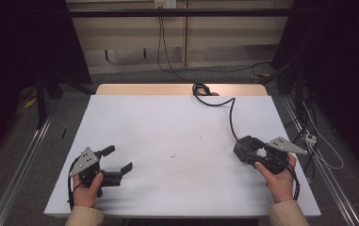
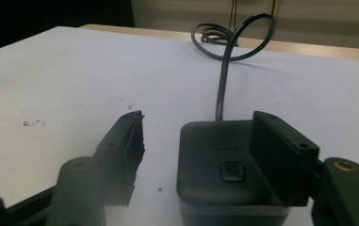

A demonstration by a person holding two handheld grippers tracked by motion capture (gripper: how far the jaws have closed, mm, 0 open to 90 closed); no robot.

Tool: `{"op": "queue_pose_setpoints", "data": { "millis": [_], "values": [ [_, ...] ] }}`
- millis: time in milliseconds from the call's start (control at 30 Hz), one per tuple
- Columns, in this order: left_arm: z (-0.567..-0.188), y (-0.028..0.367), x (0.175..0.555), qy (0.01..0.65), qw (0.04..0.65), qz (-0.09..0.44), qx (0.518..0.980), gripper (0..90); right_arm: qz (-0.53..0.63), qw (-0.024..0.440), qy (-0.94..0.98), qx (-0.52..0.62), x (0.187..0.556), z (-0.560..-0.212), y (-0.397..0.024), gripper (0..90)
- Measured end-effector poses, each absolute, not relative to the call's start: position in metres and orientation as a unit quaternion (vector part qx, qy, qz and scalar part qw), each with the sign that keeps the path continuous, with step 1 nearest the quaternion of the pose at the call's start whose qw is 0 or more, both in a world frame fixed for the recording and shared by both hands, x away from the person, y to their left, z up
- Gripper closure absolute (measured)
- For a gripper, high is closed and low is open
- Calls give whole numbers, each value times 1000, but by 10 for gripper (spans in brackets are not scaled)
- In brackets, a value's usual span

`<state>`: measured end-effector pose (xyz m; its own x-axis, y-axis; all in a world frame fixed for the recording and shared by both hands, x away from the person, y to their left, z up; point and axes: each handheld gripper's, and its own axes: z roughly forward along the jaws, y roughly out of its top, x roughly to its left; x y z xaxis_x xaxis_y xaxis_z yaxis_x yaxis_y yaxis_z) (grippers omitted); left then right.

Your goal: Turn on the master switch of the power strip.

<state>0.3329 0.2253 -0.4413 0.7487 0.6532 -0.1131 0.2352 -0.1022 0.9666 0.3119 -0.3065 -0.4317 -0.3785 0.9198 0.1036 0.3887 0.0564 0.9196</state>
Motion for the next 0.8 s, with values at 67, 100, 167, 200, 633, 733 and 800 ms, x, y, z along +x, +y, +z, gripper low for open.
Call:
{"op": "queue_pose_setpoints", "data": {
  "millis": [67,100,167,200,633,733,800],
  "values": [
    [-442,225,333,308,594,176,722,33,489,267,675,483,312,-432,-306,342],
    [-442,225,333,307,595,175,722,33,491,266,675,482,311,-433,-306,326],
    [-442,226,333,308,596,175,720,33,494,262,677,478,311,-433,-304,307],
    [-442,226,333,308,596,176,720,33,496,261,677,478,311,-433,-304,299],
    [-442,226,333,309,597,174,720,33,508,237,695,451,300,-435,-297,220],
    [-442,226,333,309,597,174,720,32,506,233,702,444,297,-436,-296,212],
    [-442,226,333,309,596,173,721,33,508,231,701,443,296,-436,-295,207]
  ]
}}
